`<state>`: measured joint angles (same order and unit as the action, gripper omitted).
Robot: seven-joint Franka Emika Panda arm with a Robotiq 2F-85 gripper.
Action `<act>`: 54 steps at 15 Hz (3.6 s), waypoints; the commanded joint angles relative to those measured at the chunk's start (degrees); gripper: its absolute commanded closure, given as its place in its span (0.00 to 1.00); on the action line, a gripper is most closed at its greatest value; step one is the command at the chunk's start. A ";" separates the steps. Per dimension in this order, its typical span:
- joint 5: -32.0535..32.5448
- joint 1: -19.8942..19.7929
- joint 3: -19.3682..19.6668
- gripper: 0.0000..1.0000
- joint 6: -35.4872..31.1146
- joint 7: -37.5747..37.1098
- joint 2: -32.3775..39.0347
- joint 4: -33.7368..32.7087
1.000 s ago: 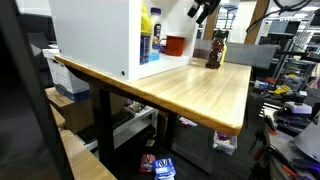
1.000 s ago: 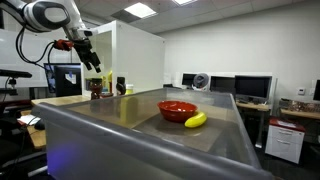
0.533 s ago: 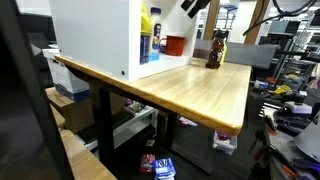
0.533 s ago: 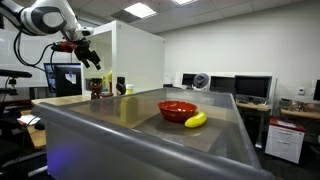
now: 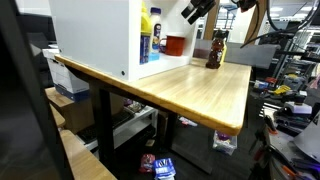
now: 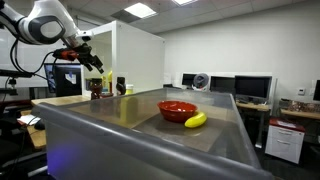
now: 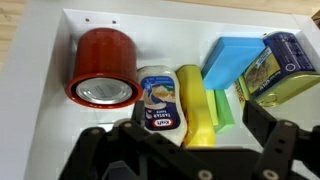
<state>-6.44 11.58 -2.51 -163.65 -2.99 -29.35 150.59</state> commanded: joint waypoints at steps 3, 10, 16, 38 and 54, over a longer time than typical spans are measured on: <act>-0.85 -0.16 -0.24 0.00 -2.88 -0.11 1.76 0.07; -0.82 0.66 -1.78 0.00 -4.02 -0.50 5.81 -3.32; -0.32 -1.07 -3.08 0.00 -5.26 -2.58 10.97 -8.61; 0.71 -12.48 -12.54 0.00 -23.31 -13.31 12.10 -3.90; 1.13 -30.23 -28.22 0.00 -21.25 -12.28 13.70 -8.29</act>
<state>-6.04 -14.06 -27.31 -186.58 -14.48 -15.94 144.20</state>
